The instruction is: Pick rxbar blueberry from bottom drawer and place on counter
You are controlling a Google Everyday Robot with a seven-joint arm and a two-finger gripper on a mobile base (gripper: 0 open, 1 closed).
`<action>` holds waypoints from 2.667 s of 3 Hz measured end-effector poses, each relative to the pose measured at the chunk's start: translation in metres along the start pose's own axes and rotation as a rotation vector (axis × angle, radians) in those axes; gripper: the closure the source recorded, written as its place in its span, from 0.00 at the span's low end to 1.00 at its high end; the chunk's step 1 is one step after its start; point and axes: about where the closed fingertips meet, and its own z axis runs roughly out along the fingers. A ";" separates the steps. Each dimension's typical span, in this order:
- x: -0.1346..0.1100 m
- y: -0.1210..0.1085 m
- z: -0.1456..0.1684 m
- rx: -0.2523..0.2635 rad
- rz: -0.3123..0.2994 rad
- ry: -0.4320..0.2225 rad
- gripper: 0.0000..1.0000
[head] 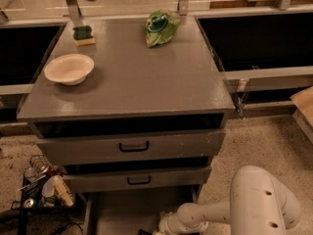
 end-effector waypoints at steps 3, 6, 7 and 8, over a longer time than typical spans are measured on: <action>0.004 0.005 0.003 0.019 0.078 0.021 0.00; -0.003 0.036 -0.004 -0.084 0.053 0.047 0.00; -0.004 0.046 0.001 -0.128 0.028 0.075 0.00; -0.004 0.046 0.001 -0.129 0.027 0.075 0.00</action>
Offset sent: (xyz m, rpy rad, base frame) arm 0.0008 -0.0048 -0.0084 -0.0638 0.0329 -0.1095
